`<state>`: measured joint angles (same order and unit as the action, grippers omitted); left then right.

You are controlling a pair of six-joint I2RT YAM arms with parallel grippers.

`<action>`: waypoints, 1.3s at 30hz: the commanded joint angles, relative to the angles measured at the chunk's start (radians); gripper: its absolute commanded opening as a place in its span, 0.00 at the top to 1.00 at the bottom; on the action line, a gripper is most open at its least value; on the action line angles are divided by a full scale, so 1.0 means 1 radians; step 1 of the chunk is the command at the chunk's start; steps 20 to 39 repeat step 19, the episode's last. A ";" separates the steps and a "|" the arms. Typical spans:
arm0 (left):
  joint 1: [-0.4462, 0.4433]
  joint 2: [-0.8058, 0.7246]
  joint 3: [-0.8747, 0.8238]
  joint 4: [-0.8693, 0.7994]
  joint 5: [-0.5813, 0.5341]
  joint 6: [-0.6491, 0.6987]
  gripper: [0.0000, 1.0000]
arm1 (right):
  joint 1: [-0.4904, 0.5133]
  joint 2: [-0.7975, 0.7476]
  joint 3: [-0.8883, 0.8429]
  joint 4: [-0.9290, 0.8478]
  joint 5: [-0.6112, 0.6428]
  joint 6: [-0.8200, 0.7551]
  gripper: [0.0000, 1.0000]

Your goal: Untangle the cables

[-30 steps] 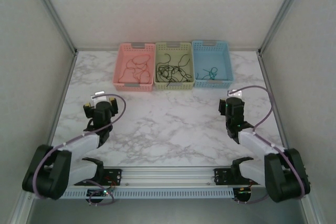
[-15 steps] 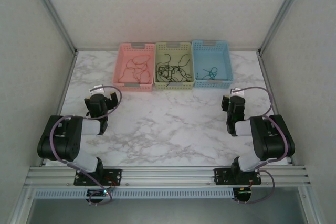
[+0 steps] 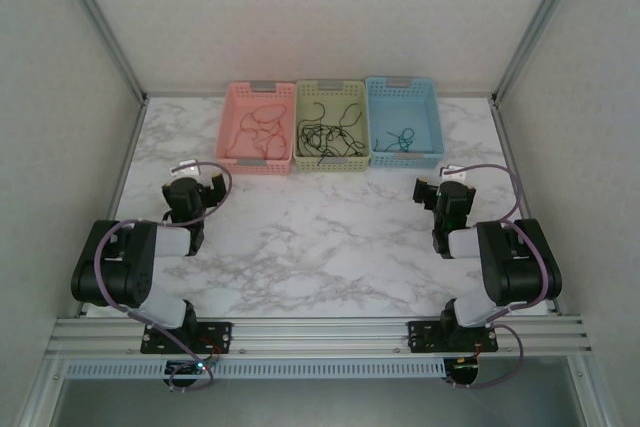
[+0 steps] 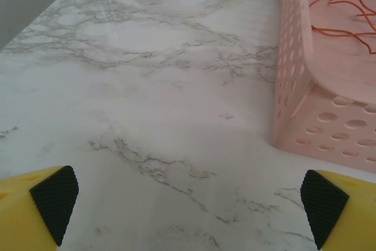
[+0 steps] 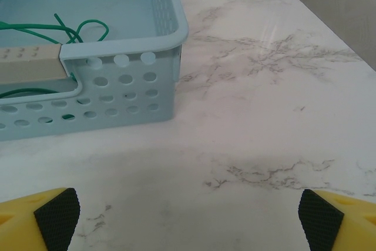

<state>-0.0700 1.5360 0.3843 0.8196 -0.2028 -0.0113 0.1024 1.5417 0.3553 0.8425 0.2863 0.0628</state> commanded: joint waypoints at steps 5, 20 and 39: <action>0.008 -0.002 0.016 0.030 0.019 -0.009 0.00 | -0.005 0.001 0.016 0.030 -0.002 -0.003 0.01; 0.008 -0.002 0.016 0.030 0.019 -0.009 0.00 | -0.010 0.000 0.021 0.021 -0.034 -0.008 0.01; 0.008 -0.002 0.016 0.030 0.019 -0.009 0.00 | -0.010 0.000 0.021 0.021 -0.034 -0.008 0.01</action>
